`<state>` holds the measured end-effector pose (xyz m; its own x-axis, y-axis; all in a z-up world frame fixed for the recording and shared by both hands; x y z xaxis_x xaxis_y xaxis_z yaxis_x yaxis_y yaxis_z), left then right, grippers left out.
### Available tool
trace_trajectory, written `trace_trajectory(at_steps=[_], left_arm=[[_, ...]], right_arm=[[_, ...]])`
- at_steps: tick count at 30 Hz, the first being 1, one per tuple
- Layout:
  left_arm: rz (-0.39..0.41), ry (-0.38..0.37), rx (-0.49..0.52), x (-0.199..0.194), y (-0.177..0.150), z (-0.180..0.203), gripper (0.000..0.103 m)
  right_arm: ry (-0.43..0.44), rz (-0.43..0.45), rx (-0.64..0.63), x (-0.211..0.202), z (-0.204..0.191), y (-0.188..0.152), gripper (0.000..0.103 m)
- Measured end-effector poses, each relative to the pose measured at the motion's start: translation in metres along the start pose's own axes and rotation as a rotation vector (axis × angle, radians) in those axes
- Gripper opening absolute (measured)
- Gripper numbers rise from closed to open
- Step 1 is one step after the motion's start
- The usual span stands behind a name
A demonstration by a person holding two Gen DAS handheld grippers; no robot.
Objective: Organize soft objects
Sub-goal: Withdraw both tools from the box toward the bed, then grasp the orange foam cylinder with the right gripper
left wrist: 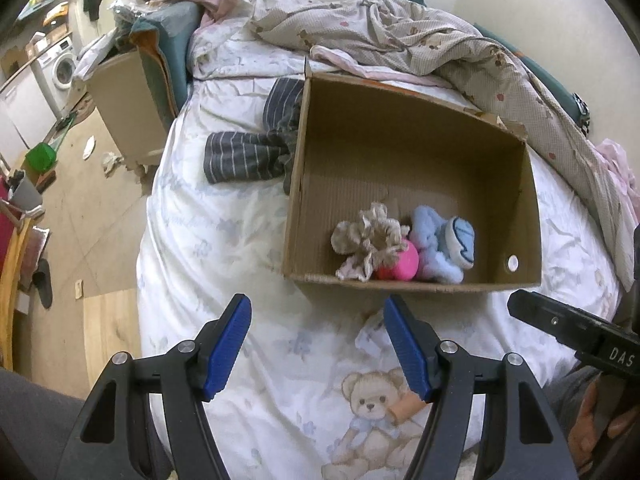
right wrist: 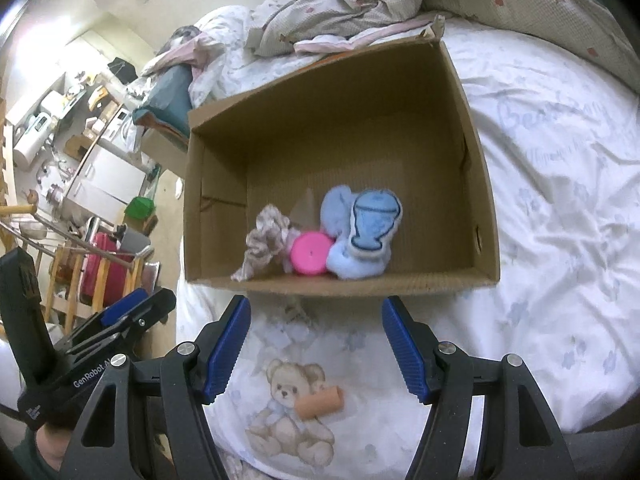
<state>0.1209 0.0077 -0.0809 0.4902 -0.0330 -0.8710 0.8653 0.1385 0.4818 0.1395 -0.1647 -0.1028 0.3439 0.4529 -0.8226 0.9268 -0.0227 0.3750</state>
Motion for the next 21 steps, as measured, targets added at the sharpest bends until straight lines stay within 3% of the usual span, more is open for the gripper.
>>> trace_trajectory(at_steps=[5, 13, 18, 21], left_arm=[[-0.022, -0.004, 0.004, 0.0, -0.017, -0.003, 0.066], [-0.059, -0.012, -0.002, 0.005, -0.028, -0.015, 0.066], [-0.072, -0.014, -0.028, 0.006, -0.031, -0.027, 0.066], [-0.079, -0.017, -0.045, 0.006, -0.032, -0.033, 0.066]], right_arm=[[-0.013, -0.057, -0.01, 0.006, 0.002, -0.022, 0.072], [-0.07, -0.346, -0.183, 0.06, -0.01, -0.084, 0.072], [-0.12, -0.417, -0.315, 0.081, -0.023, -0.105, 0.072], [-0.093, -0.453, -0.266, 0.091, -0.022, -0.111, 0.072]])
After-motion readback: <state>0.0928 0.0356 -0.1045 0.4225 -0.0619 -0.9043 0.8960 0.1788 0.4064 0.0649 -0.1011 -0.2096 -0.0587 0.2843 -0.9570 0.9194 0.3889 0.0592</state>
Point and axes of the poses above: each gripper's, at about its wrist camera, not at the fingertips, and x roughly the way its jaws point, z to its right, y to its top, the point moved 10 cm from there along x, roughly the way its jaws point, and after that the axes turned 1 degree about -x, right-handed, at the moved point
